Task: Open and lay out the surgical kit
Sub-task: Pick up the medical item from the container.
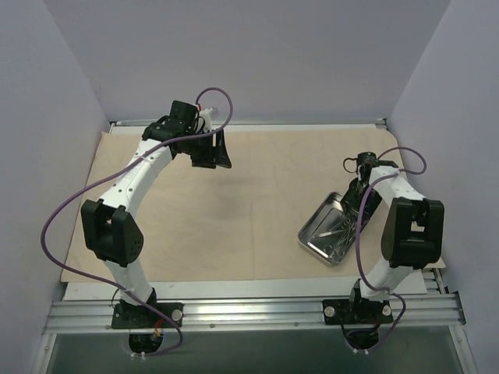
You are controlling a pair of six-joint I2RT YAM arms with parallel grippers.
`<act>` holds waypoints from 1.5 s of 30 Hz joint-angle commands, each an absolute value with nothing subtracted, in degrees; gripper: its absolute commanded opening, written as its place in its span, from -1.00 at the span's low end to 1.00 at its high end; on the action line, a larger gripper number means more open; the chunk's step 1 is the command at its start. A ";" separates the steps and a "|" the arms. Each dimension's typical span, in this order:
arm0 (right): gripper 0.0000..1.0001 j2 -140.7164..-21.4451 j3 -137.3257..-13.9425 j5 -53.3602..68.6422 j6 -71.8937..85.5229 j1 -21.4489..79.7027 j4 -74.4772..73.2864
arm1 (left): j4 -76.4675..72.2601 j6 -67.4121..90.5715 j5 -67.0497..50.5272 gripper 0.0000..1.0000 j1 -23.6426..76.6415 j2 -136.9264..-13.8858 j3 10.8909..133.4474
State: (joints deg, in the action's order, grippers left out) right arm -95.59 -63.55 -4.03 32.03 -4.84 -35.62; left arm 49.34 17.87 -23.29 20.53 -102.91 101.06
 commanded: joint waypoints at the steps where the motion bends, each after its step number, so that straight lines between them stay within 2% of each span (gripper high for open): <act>1: -0.03 -96.59 -61.79 -4.48 29.71 -4.92 -36.74 | 48.60 18.11 -25.40 0.36 19.60 -102.22 101.69; 5: -0.24 -95.89 -61.08 -5.27 29.27 -5.01 -36.56 | 48.69 18.28 -25.84 0.36 19.16 -102.30 101.60; 13: -0.43 -95.62 -59.94 -5.19 28.57 -5.01 -35.86 | 48.52 18.72 -26.28 0.36 18.81 -102.83 101.69; 27: -0.58 -98.26 -55.72 -6.24 25.23 -5.01 -29.80 | 49.22 19.16 -25.23 0.36 18.81 -102.48 101.87; 31: -0.90 -98.70 -57.38 -5.98 24.26 -4.92 -30.41 | 49.57 19.42 -24.52 0.36 18.81 -102.13 101.60; 33: -0.99 -98.00 -58.97 -5.98 23.91 -4.92 -33.04 | 49.48 19.95 -24.35 0.36 18.72 -101.95 101.43; 45: -1.00 -91.85 -71.80 -8.52 21.01 -0.35 -38.32 | 45.62 24.96 -28.38 0.34 18.54 -103.01 99.14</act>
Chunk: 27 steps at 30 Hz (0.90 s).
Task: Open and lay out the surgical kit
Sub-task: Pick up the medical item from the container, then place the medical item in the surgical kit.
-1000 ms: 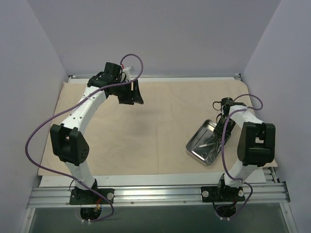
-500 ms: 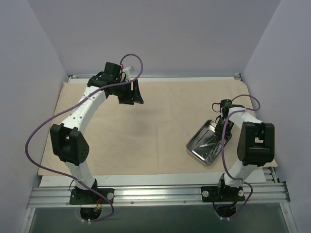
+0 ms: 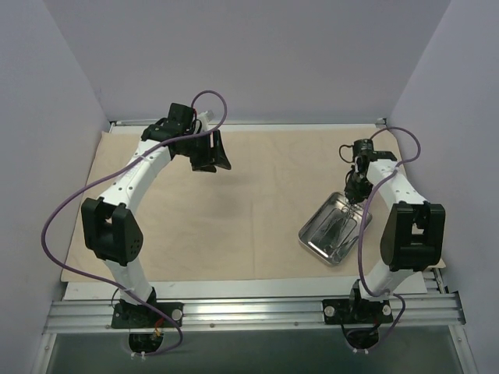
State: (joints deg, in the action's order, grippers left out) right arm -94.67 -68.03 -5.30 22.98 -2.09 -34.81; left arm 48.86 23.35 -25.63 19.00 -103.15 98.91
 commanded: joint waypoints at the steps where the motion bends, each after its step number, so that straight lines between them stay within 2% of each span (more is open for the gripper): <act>1: -1.00 -91.85 -72.85 -9.05 20.48 1.56 -38.49 | 45.09 25.13 -28.91 0.33 18.54 -103.01 98.88; 5: -1.00 -91.84 -78.91 -11.78 18.90 5.71 -39.46 | 39.57 27.41 -34.17 0.33 18.46 -103.44 97.30; 9: -1.00 -92.72 -85.59 -8.80 14.43 11.75 -39.11 | 31.74 31.28 -41.99 0.33 18.63 -103.88 95.63; 13: -1.00 -94.92 -92.88 4.89 10.38 18.27 -37.27 | 24.36 37.07 -49.56 0.33 18.98 -105.47 94.66; 17: -1.00 -96.76 -95.88 9.57 6.16 25.04 -35.60 | 19.52 41.39 -52.72 0.33 18.98 -106.08 92.21; 22: -1.00 -99.75 -99.04 14.41 5.89 26.89 -36.12 | 16.18 43.24 -54.23 0.32 19.51 -106.35 89.04; 27: -1.00 -102.04 -104.39 15.74 8.43 29.53 -34.98 | 11.62 43.50 -55.19 0.39 21.88 -106.00 85.61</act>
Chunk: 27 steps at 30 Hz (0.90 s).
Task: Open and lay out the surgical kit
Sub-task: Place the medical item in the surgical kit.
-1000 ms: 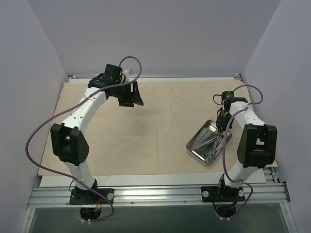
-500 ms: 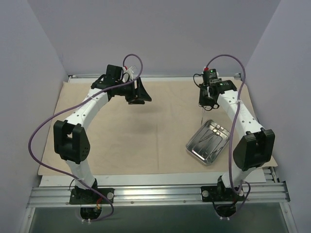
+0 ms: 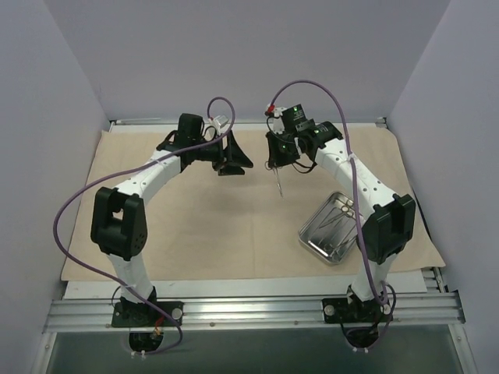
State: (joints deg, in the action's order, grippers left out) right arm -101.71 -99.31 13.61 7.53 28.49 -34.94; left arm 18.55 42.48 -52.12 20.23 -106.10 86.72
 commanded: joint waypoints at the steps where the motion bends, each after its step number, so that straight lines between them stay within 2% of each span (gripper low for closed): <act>1: -1.00 -102.48 -105.28 15.38 9.48 29.79 -35.07 | 9.60 43.85 -55.20 0.40 23.02 -106.00 84.56; 10: -1.00 -103.54 -106.96 15.99 18.10 31.82 -33.22 | 3.87 46.49 -53.44 0.41 26.72 -106.79 82.71; 14: -1.00 -103.18 -106.87 16.35 19.68 31.82 -32.43 | 4.92 46.76 -53.26 0.31 26.72 -108.10 83.58; 17: -1.00 -103.01 -106.96 16.52 21.17 31.82 -31.64 | 5.01 47.28 -53.26 0.03 26.63 -108.63 83.15; 18: -1.00 -102.92 -106.88 16.18 21.44 31.82 -31.64 | 4.92 47.46 -53.26 -0.17 26.72 -108.81 82.71; 21: -1.00 -102.66 -107.05 15.12 22.15 31.90 -31.73 | 4.66 47.99 -53.44 -0.41 26.72 -108.99 82.27; 22: -1.00 -102.83 -107.22 15.29 22.15 31.90 -31.90 | 4.40 48.08 -53.35 -0.63 26.63 -108.98 82.18; 24: -1.00 -103.09 -107.66 15.99 22.32 31.82 -32.17 | 4.04 48.51 -53.35 -0.90 26.46 -109.07 82.35; 27: -0.97 -103.10 -108.10 15.30 22.50 31.73 -32.52 | 0.98 50.79 -54.14 -0.95 26.02 -109.34 82.00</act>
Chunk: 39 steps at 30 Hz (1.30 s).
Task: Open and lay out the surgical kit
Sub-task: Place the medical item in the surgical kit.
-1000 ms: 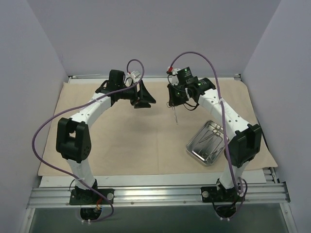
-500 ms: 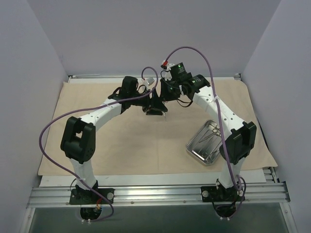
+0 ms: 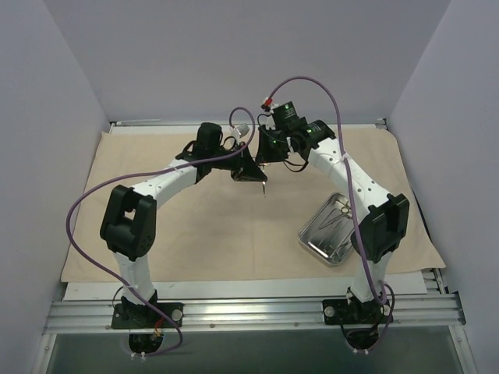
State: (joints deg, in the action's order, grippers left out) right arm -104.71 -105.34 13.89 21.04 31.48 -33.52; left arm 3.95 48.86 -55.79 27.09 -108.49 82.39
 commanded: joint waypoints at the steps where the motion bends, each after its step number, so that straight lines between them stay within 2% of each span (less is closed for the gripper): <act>1: -0.83 -103.27 -109.06 15.03 22.41 31.55 -33.56 | -1.47 51.32 -53.88 -0.95 25.58 -108.99 81.39; 2: -0.65 -103.62 -109.86 14.77 22.33 31.12 -34.44 | -2.28 52.37 -53.70 -0.95 25.40 -108.90 80.95; 3: -0.31 -103.71 -110.91 14.59 21.54 29.72 -35.41 | -3.16 52.99 -53.79 -0.95 25.05 -108.90 80.60; 6: 0.04 -103.36 -114.43 14.68 19.26 25.95 -39.01 | -3.78 53.52 -53.70 -0.95 23.65 -108.63 79.81; 7: 0.07 -103.01 -114.87 17.11 17.33 25.06 -40.07 | -3.69 53.53 -53.70 -0.95 23.29 -108.55 79.72; 9: 0.08 -101.52 -114.61 19.32 15.13 24.35 -40.78 | -4.39 54.14 -53.53 -0.95 22.33 -108.37 79.54; 11: 0.04 -99.24 -109.90 27.31 12.14 24.87 -39.03 | -6.05 56.33 -53.61 -0.95 21.62 -108.19 79.28; 16: -0.19 -96.25 -98.63 37.96 12.48 26.80 -30.69 | -14.75 63.97 -55.02 -0.95 21.53 -108.28 79.19; 19: -0.22 -95.98 -94.93 42.97 13.79 26.89 -25.86 | -18.54 66.43 -55.72 -0.95 21.45 -108.28 78.66; 39: -0.24 -98.87 -94.66 38.67 9.05 26.46 -31.29 | -22.94 68.82 -57.57 -0.95 21.45 -106.26 75.41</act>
